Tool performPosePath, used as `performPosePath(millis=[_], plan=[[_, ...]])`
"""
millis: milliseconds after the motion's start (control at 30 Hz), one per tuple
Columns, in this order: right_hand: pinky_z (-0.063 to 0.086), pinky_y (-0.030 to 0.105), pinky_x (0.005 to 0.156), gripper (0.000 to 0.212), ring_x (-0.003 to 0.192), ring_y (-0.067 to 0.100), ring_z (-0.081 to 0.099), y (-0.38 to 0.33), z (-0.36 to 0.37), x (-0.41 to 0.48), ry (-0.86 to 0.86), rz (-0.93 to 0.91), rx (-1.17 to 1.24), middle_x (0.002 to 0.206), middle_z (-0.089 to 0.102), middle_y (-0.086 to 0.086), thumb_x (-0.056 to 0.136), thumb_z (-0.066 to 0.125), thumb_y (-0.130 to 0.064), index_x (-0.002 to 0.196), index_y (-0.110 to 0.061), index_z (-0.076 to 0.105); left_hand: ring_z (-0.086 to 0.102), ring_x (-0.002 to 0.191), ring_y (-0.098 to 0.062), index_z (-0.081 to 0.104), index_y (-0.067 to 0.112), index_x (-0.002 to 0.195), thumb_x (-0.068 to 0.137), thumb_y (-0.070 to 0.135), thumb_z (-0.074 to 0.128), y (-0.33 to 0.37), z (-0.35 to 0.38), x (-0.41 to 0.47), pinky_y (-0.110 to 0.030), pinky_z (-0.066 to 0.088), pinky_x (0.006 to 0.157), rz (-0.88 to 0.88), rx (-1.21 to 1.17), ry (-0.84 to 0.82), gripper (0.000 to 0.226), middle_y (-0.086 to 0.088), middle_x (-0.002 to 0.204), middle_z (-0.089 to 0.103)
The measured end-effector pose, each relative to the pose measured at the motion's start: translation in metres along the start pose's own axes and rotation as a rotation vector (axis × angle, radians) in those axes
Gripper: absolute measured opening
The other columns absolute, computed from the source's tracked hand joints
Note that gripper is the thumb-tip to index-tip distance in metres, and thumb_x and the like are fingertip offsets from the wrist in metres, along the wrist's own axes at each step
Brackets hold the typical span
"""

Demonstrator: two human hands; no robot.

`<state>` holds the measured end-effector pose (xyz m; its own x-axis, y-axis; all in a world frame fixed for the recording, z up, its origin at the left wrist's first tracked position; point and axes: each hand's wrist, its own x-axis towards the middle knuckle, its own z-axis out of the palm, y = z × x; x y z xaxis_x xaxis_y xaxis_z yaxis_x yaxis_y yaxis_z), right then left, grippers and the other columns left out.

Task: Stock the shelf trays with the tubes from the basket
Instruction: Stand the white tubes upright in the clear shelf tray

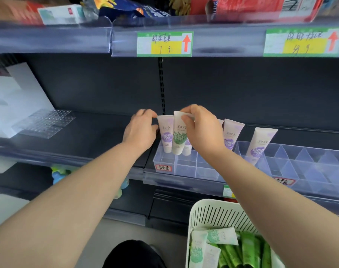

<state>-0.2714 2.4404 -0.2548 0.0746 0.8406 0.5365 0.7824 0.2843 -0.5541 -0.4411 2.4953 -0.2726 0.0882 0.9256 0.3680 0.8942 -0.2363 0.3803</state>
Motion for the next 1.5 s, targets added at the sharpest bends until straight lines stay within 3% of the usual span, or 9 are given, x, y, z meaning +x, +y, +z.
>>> performPosePath(millis=[167,333,467,700,1000,1233,1500], plan=[[0.050,0.041,0.074,0.020,0.093,0.021,0.058,-0.011,0.023,0.002,-0.081,-0.008,-0.050,0.106,0.062,-0.001,0.096,0.046,-0.021,0.109,-0.020,0.061,0.043,0.119,-0.024,0.053,0.018,0.128,0.095,0.020,0.057,-0.014,-0.014,-0.022,-0.040,0.046,0.088,0.109,0.220,-0.096,0.034,-0.002,0.133,0.047],[0.048,0.034,0.071,0.021,0.092,0.022,0.060,-0.006,0.043,-0.005,-0.215,0.019,-0.191,0.108,0.062,-0.003,0.097,0.045,-0.025,0.111,-0.022,0.061,0.042,0.120,-0.023,0.052,0.018,0.128,0.095,0.017,0.057,-0.017,-0.020,-0.030,-0.038,0.045,0.091,0.106,0.209,-0.102,0.034,0.000,0.134,0.047],[0.042,0.030,0.066,0.024,0.092,0.022,0.059,-0.003,0.048,-0.005,-0.218,0.040,-0.218,0.109,0.063,-0.001,0.097,0.043,-0.024,0.113,-0.022,0.061,0.042,0.120,-0.022,0.053,0.018,0.128,0.095,0.016,0.057,-0.018,-0.022,-0.030,-0.037,0.044,0.090,0.105,0.191,-0.101,0.033,0.001,0.134,0.047],[0.051,0.038,0.079,0.035,0.104,0.025,0.058,0.001,0.049,0.001,-0.302,0.022,-0.217,0.123,0.057,0.004,0.097,0.043,-0.022,0.131,-0.021,0.052,0.044,0.118,-0.019,0.054,0.017,0.126,0.095,0.015,0.055,-0.009,-0.026,-0.031,-0.036,0.045,0.089,0.123,0.108,-0.039,0.030,0.003,0.131,0.049],[0.046,0.035,0.075,0.031,0.112,0.027,0.051,0.022,0.013,-0.048,-0.149,-0.041,-0.226,0.123,0.056,0.005,0.096,0.048,-0.017,0.126,-0.019,0.057,0.047,0.115,-0.017,0.058,0.017,0.118,0.092,0.006,0.052,0.032,-0.032,-0.056,-0.032,0.043,0.079,0.236,0.024,0.066,0.028,0.004,0.127,0.053],[0.045,0.043,0.084,0.030,0.111,0.030,0.051,0.074,-0.027,-0.128,-0.213,0.017,-0.307,0.121,0.058,0.006,0.094,0.051,-0.016,0.122,-0.018,0.060,0.047,0.117,-0.017,0.060,0.015,0.116,0.092,0.007,0.055,0.084,-0.002,-0.106,-0.028,0.041,0.084,0.367,-0.025,-0.036,0.025,0.002,0.125,0.055],[0.044,0.038,0.085,0.029,0.113,0.025,0.051,0.149,-0.070,-0.221,-0.370,0.184,-0.440,0.122,0.057,0.001,0.095,0.050,-0.022,0.123,-0.023,0.058,0.048,0.119,-0.016,0.060,0.017,0.115,0.093,0.010,0.055,0.131,0.078,-0.164,-0.032,0.042,0.097,0.439,-0.090,-0.272,0.024,0.003,0.124,0.055]])
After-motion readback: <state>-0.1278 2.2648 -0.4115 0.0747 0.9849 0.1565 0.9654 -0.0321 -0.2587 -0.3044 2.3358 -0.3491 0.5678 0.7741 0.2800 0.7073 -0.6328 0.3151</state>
